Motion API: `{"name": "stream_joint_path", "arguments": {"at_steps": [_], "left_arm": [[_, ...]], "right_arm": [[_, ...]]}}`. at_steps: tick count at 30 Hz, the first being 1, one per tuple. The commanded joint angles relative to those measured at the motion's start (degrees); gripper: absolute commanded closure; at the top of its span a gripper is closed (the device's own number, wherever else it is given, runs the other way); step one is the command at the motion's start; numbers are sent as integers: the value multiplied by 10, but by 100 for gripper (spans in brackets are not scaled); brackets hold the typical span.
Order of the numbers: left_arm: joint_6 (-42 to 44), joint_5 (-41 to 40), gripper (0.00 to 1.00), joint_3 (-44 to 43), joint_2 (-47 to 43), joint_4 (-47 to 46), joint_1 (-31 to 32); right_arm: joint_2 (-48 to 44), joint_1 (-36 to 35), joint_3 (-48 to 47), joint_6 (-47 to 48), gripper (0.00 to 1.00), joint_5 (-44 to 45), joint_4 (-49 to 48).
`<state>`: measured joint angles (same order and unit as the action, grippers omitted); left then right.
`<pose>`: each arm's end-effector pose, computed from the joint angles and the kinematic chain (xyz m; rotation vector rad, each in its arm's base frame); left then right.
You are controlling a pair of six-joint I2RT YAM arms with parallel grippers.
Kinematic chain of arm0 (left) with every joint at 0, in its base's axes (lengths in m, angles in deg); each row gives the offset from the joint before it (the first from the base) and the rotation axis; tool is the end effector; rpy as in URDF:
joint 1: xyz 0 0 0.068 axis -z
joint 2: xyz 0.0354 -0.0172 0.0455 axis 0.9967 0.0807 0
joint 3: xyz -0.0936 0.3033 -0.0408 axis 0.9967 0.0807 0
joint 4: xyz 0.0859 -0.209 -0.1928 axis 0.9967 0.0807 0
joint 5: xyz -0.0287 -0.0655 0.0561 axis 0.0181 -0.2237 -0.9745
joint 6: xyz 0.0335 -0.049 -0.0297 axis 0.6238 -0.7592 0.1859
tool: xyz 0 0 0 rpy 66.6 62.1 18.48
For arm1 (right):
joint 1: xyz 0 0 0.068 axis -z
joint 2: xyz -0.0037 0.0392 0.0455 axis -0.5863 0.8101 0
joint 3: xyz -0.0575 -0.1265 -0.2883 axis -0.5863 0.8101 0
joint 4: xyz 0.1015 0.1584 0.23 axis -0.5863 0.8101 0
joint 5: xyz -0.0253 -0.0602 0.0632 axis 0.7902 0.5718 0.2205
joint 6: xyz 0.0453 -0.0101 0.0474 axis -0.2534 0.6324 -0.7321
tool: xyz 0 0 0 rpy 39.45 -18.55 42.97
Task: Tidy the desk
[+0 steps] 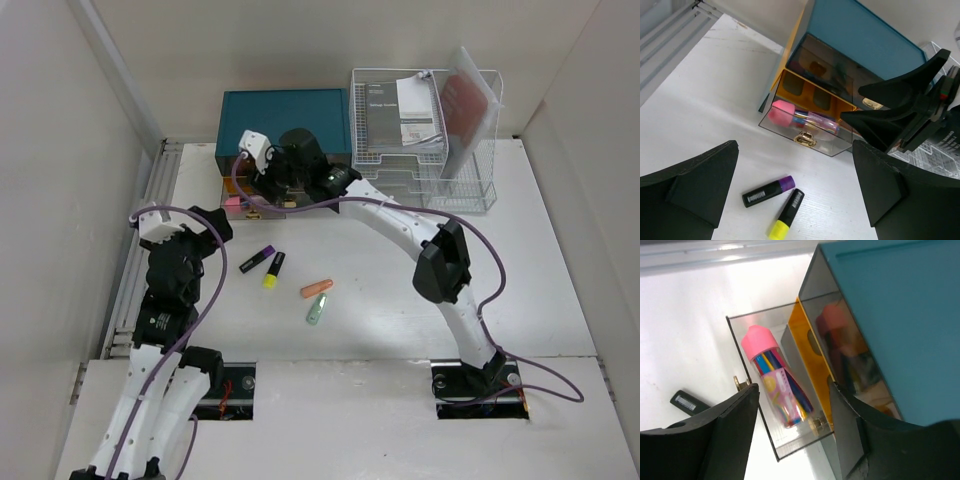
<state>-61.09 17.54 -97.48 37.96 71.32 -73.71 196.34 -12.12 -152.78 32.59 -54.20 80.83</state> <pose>0.1502 -0.0158 0.3622 -0.4436 1.4957 -0.3207 0.4052 0.4677 0.3560 -1.2726 1.5061 0.4980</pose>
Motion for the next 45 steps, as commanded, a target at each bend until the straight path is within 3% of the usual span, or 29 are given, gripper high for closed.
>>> {"name": "stream_joint_path", "arguments": {"at_steps": [1,6,9,10,11,14,19,32,38,45], "left_arm": [[16,-7,3,-8,-11,-28,2],[16,-7,3,-8,-16,-28,2],[16,-7,3,-8,-22,-28,2],[16,-7,3,-8,-22,-28,2],[16,-7,3,-8,-22,-28,2],[16,-7,3,-8,-27,-28,2],[16,-7,3,-8,-32,-28,2],[11,-7,3,-8,-43,-28,2],[11,-7,2,-8,-43,-28,2],[11,-7,2,-8,-43,-28,2]], "right_arm": [[-38,-5,-3,-11,36,-15,-20],[-44,-5,-3,-22,36,-26,-15],[-60,-5,10,-28,77,-69,-8],[-67,-5,19,-28,97,-112,1],[-67,-5,24,-23,100,-132,9],[-65,-5,29,12,100,-237,56],[-27,-5,5,47,100,-277,132],[25,-5,3,19,100,-56,103],[25,-5,19,-19,100,95,29],[25,-5,39,-31,100,203,-42]]}}
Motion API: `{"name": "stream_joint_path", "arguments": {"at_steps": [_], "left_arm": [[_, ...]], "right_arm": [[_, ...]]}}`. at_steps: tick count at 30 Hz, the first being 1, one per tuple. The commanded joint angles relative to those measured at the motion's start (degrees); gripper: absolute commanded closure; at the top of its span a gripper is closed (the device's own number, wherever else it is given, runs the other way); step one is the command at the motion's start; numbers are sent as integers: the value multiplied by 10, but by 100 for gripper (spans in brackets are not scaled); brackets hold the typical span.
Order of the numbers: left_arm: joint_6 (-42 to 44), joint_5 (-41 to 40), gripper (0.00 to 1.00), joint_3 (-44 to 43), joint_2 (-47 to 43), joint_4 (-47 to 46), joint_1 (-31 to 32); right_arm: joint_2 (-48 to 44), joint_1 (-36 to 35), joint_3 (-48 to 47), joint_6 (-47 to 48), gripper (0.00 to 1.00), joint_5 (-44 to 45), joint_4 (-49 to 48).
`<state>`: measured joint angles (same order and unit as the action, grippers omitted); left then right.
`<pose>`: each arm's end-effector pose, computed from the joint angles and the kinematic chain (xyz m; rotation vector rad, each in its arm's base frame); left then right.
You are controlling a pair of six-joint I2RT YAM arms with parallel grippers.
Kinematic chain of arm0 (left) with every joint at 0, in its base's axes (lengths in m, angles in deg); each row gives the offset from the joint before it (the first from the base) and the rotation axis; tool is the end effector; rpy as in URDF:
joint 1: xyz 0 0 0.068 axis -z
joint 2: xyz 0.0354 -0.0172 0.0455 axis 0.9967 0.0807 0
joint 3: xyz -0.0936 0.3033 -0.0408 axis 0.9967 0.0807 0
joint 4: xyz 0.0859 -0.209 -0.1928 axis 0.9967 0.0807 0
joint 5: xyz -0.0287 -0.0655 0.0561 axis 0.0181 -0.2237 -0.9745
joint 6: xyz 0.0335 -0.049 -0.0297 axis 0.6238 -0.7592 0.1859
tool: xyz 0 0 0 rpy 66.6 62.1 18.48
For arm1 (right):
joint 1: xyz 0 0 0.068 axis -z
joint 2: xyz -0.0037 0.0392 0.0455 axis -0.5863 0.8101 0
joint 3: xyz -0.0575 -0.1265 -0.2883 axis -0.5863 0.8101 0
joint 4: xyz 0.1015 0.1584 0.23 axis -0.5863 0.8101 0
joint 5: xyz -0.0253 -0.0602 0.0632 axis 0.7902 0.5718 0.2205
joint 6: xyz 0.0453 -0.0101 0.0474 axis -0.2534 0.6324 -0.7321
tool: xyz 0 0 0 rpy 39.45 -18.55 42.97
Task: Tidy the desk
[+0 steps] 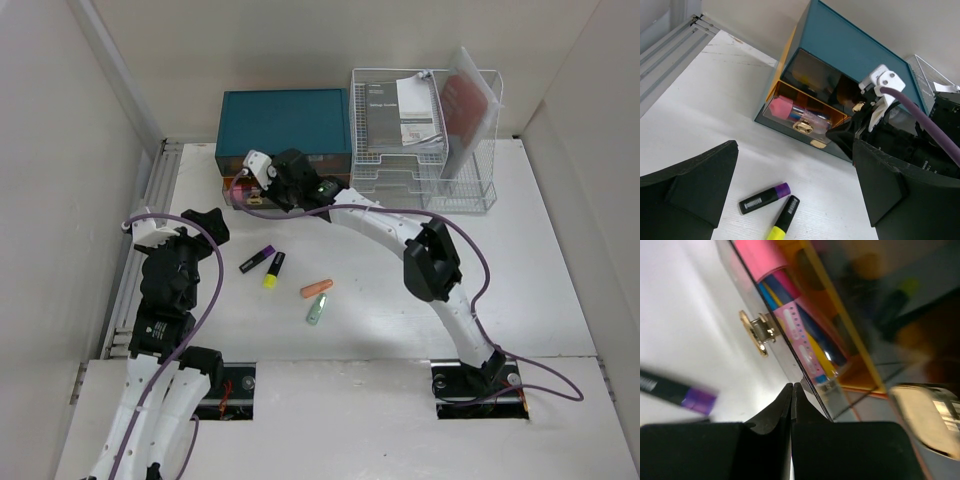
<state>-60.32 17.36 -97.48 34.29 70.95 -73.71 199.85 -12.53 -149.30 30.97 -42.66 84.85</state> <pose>0.1342 -0.0124 0.3708 -0.4324 1.4284 -0.3305 0.4150 0.4697 0.2863 -1.2538 1.7528 0.2929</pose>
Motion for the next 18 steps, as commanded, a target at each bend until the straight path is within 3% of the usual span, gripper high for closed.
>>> {"name": "stream_joint_path", "arguments": {"at_steps": [1,18], "left_arm": [[3,-5,2,-8,-6,-25,2],[3,-5,2,-8,-6,-25,2]], "right_arm": [[-10,-1,4,-15,100,98,-83],[25,-1,-6,-33,100,198,-131]]}}
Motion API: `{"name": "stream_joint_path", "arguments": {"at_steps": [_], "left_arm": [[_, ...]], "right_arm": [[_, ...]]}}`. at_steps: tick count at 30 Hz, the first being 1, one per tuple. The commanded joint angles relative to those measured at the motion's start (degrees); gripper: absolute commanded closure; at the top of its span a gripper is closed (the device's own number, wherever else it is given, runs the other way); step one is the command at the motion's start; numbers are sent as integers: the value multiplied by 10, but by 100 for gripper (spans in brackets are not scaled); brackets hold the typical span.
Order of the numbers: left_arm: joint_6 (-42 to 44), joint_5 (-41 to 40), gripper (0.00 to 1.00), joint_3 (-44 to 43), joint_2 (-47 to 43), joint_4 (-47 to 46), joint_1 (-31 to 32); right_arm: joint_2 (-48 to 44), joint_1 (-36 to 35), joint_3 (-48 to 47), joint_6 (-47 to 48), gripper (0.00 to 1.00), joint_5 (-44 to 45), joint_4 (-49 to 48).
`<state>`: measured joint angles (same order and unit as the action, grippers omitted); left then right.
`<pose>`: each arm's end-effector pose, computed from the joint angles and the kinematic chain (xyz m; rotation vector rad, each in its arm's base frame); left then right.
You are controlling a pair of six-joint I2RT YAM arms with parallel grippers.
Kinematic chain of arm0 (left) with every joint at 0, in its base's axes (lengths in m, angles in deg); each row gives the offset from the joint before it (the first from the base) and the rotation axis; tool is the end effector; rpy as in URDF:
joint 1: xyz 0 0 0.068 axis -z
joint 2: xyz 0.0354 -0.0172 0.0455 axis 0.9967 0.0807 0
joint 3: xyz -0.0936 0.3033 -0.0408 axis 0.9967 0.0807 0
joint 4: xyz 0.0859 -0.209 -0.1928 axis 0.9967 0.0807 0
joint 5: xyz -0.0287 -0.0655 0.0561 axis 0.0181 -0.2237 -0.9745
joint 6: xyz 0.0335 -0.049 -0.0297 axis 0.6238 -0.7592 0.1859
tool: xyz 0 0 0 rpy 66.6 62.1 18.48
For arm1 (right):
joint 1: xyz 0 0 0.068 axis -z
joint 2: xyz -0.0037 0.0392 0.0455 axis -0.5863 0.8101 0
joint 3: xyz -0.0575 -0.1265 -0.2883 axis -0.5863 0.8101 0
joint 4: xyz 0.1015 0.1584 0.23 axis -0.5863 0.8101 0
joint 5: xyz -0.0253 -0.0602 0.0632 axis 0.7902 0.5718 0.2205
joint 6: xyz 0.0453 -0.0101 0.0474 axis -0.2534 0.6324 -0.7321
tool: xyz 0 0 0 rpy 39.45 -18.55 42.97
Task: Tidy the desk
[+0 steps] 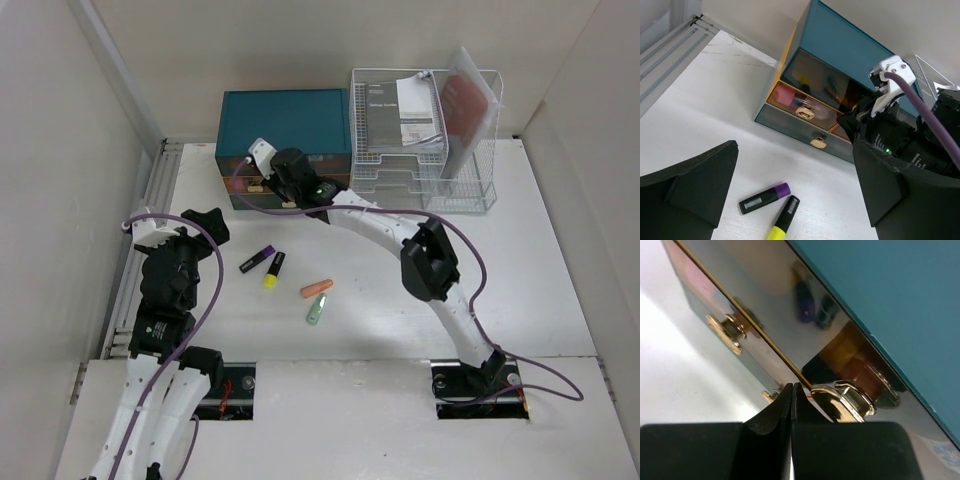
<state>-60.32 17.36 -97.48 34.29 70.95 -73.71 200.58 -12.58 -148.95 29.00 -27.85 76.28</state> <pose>0.1342 -0.0124 0.3708 -0.4324 1.4284 -0.3305 0.4312 0.4684 0.2933 -0.9978 1.7311 0.0818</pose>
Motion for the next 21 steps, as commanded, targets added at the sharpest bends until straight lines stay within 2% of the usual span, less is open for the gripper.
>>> {"name": "stream_joint_path", "arguments": {"at_steps": [1,7,11,13,16,17,19,20,21], "left_arm": [[3,-5,2,-8,-6,-25,2],[3,-5,2,-8,-6,-25,2],[3,-5,2,-8,-6,-19,2],[3,-5,2,-8,-6,-19,2],[3,0,2,-8,-11,-19,2],[3,0,2,-8,-11,-19,2],[3,6,2,-2,-16,-19,2],[3,6,2,-2,-16,-19,2],[3,6,2,-2,-16,-19,2]], "right_arm": [[18,0,-10,-13,100,50,-45],[18,0,-4,-19,100,64,-51],[-50,-6,79,-41,100,-12,-51],[-101,-6,113,-41,100,-18,-51],[-153,-12,172,-62,80,3,-51],[-163,-12,185,-69,64,22,-51],[-180,-12,226,-85,49,22,-51],[-199,-12,242,-95,33,22,-56],[-208,-12,256,-95,29,17,-56]]}}
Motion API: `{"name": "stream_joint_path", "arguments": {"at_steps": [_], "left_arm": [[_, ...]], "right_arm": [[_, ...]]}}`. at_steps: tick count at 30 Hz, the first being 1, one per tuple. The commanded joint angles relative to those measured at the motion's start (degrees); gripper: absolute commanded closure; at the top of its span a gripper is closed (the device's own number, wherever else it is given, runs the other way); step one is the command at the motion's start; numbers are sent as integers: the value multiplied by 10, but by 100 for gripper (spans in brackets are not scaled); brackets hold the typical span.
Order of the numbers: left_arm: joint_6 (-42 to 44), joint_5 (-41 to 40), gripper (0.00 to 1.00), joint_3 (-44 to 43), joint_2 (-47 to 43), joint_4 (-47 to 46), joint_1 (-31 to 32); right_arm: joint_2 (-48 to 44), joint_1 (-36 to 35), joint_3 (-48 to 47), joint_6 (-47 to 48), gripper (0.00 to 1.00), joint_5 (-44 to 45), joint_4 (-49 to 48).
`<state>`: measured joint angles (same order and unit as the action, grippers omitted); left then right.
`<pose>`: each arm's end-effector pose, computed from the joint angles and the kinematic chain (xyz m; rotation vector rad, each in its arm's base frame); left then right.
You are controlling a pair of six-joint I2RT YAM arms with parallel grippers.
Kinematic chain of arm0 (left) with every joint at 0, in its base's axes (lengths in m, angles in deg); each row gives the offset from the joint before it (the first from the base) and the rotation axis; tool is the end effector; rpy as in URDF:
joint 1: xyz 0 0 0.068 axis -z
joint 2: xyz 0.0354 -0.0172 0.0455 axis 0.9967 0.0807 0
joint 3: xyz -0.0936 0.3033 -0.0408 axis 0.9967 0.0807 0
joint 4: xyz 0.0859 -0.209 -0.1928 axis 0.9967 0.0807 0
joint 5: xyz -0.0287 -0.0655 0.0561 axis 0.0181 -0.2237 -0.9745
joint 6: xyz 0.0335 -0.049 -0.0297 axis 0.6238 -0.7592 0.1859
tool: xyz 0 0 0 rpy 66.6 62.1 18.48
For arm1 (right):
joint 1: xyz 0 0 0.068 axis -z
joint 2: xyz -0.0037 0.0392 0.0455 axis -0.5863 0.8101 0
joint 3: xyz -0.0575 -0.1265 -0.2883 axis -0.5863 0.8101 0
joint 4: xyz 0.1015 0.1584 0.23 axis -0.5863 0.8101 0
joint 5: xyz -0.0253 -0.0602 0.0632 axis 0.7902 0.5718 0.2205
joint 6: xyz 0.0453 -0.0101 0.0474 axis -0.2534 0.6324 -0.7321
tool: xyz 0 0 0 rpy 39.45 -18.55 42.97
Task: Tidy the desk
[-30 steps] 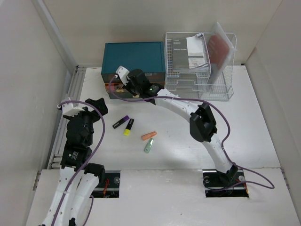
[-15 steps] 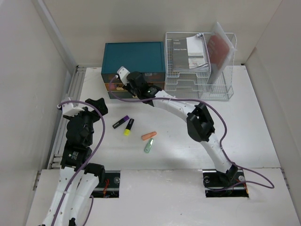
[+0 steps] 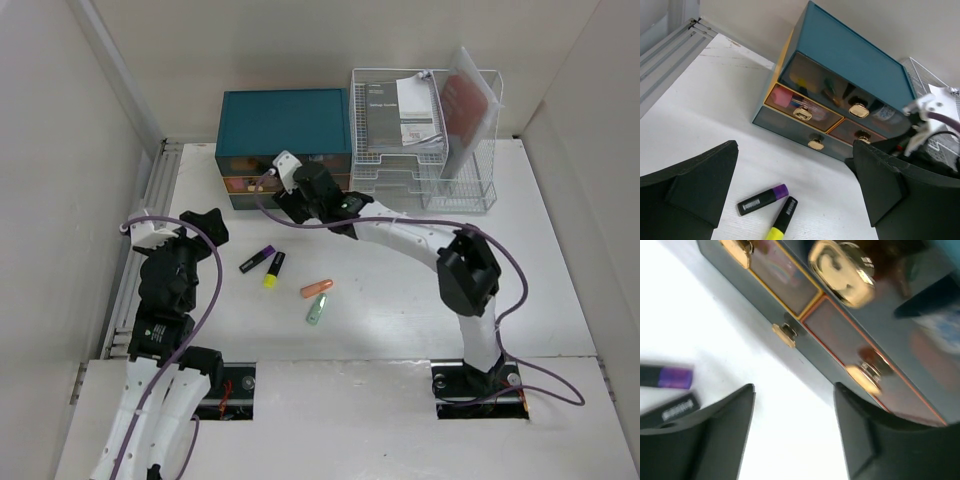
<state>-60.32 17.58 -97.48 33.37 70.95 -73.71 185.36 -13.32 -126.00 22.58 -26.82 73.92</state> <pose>0.1302 -0.0117 0.3726 -0.4286 1.4137 -0.3384 0.3769 0.4167 0.2924 -0.9557 1.8553 0.1103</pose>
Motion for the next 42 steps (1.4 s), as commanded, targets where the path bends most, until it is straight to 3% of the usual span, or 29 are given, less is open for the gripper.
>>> {"name": "stream_joint_path", "arguments": {"at_steps": [1,3,5,10,15,19,25,42], "left_arm": [[3,9,2,-2,-7,-25,2],[3,14,2,-2,-7,-25,2],[-2,14,2,-2,-1,-25,2],[-2,25,2,-2,5,-25,2],[-2,25,2,-2,5,-30,2],[-2,25,2,3,5,-30,2],[-2,25,2,3,5,-30,2],[-2,31,2,3,5,-30,2]], "right_arm": [[-64,-4,50,-36,26,1,-32],[-82,-4,66,-61,14,13,-32],[-87,2,78,-104,12,20,-32],[-77,17,97,-221,25,66,-27],[-65,23,103,-304,29,143,-27],[-46,44,89,-354,30,130,-33],[-27,75,69,-385,31,86,-51],[-4,75,52,-396,31,41,-95]]}}
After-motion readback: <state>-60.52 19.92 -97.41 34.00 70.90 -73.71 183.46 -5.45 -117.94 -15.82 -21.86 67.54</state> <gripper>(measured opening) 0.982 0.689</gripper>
